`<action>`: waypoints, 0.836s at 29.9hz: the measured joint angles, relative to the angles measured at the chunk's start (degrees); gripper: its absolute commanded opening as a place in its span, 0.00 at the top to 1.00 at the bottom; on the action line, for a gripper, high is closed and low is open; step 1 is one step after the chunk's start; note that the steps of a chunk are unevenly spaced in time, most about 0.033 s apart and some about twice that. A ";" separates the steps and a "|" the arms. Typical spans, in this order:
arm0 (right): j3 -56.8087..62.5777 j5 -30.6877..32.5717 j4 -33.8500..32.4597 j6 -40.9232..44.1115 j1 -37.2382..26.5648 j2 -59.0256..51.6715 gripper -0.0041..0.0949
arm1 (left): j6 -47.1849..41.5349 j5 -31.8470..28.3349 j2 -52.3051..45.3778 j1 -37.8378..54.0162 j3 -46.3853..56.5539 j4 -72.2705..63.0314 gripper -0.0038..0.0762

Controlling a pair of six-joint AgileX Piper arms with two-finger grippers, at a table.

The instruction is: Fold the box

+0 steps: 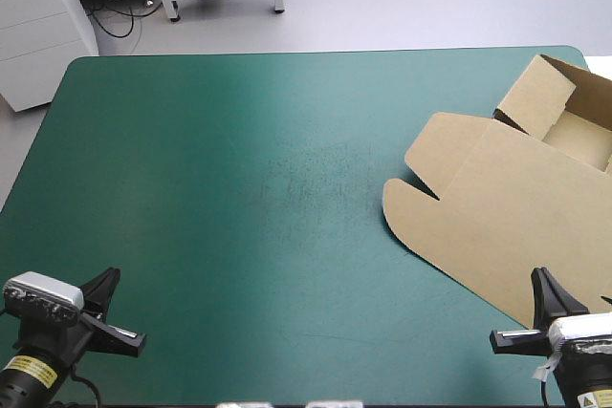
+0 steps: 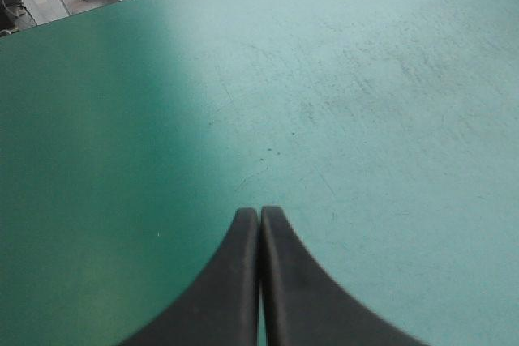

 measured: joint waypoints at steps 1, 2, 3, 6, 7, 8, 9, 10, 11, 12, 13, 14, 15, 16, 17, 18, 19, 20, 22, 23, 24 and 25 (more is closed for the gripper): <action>-0.01 0.00 0.00 0.00 0.04 -0.05 0.98 | -0.06 -0.06 -0.59 0.00 0.34 0.06 0.99; -0.01 0.00 0.00 0.00 0.04 -0.04 0.98 | -0.19 -0.12 -1.30 0.00 0.76 0.19 0.99; -0.01 0.00 0.00 0.00 0.06 -0.04 0.98 | -0.26 -0.26 -2.05 0.00 1.18 0.20 0.99; -0.01 0.29 0.00 0.00 0.11 -0.04 0.98 | -0.93 -0.44 -3.82 0.00 2.62 0.25 0.99; 0.01 0.37 0.00 0.00 0.11 -0.04 0.98 | -1.36 -0.49 -4.25 0.00 3.28 0.25 0.99; 0.01 0.61 0.00 0.00 0.11 -0.04 0.98 | -1.71 -0.49 -4.85 0.00 4.01 0.25 0.99; 0.01 0.84 0.00 0.00 0.11 -0.04 0.98 | -2.06 -0.49 -5.46 0.00 4.65 0.25 0.99; 0.01 1.16 0.00 0.00 0.11 -0.04 0.98 | -2.35 -0.49 -5.89 0.00 5.08 0.25 0.99; 0.01 1.81 0.00 0.00 0.11 -0.04 0.98 | -2.58 -0.43 -6.39 0.00 5.42 0.25 0.99; 0.01 2.47 0.00 0.00 0.11 -0.04 0.98 | -2.77 -0.43 -6.81 0.00 5.57 0.25 0.99; 0.01 3.04 0.00 0.00 0.11 -0.04 0.98 | -2.83 -0.48 -7.13 0.00 5.56 0.25 0.99; 0.01 3.84 0.00 0.00 0.11 -0.04 0.98 | -2.88 -0.48 -7.38 0.00 5.67 0.25 0.99; 0.01 4.60 0.00 0.00 0.11 -0.04 0.98 | -2.88 -0.48 -7.47 0.00 5.69 0.25 0.99; 0.01 5.05 0.00 0.00 0.11 -0.04 0.98 | -2.88 -0.48 -7.53 0.00 5.76 0.25 0.99; 0.01 5.25 0.00 0.00 0.11 -0.04 0.98 | -2.88 -0.42 -7.53 0.00 5.81 0.25 0.99; 0.01 5.39 0.00 0.00 0.11 -0.04 0.98 | -2.93 -0.36 -7.53 0.00 5.83 0.25 0.99; 0.01 5.46 0.00 0.00 0.11 -0.04 0.98 | -2.93 -0.23 -7.53 0.00 5.83 0.25 0.99; 0.01 5.52 0.00 0.00 0.11 -0.04 0.98 | -2.93 -0.15 -7.53 0.00 5.83 0.25 0.99; 0.01 5.58 0.00 0.00 0.11 -0.04 0.98 | -3.06 0.36 -7.53 0.00 5.83 0.25 0.99; 0.01 5.58 0.00 0.00 0.11 -0.04 0.98 | -3.05 0.67 -7.53 0.00 5.83 0.25 0.99; 0.01 5.58 0.00 0.00 0.11 -0.04 0.98 | -3.05 1.03 -7.53 0.00 5.83 0.25 0.99; 0.01 5.58 0.00 0.00 0.11 -0.04 0.98 | -3.05 1.11 -7.53 0.00 5.83 0.25 0.99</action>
